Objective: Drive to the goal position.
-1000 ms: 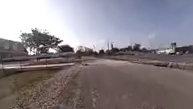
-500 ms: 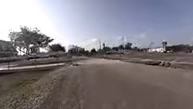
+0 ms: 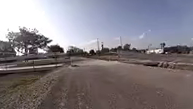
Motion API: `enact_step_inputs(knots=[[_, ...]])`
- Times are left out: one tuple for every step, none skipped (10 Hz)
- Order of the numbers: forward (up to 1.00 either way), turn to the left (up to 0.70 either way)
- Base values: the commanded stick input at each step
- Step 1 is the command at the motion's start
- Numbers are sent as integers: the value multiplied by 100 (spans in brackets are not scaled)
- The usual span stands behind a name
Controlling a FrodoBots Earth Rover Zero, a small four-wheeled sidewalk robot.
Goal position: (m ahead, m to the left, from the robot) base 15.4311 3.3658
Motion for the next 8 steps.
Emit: enact_step_inputs(knots=[[0,0],[0,0],[22,0],[52,0],[70,0],[70,0],[70,0],[70,0]])
